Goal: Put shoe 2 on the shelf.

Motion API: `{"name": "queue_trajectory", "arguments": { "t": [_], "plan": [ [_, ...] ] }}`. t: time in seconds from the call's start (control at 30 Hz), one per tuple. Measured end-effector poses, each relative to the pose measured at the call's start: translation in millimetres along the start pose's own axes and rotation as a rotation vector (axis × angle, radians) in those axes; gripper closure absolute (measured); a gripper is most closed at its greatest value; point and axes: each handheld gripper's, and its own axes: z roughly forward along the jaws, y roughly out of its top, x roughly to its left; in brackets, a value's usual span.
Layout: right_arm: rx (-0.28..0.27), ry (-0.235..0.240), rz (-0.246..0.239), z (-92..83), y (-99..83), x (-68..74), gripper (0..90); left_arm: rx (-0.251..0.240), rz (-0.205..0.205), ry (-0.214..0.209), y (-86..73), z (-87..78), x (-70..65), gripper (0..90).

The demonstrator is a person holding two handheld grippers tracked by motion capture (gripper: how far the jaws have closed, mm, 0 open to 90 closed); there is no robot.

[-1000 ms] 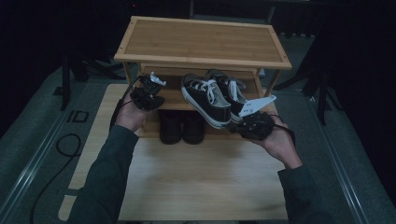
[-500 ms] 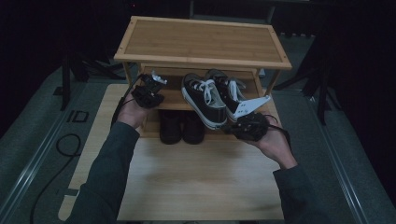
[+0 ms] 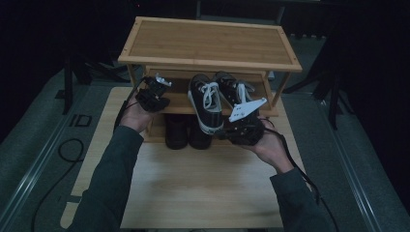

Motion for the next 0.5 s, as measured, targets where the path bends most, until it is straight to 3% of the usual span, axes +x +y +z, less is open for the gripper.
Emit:
{"name": "queue_trajectory", "arguments": {
  "t": [0.5],
  "plan": [
    [-0.048, 0.044, -0.002, 19.4, 8.9, -3.1, 90.0, -0.005, -0.008, -0.002, 0.1, 0.4, -0.4, 90.0]
  ]
}}
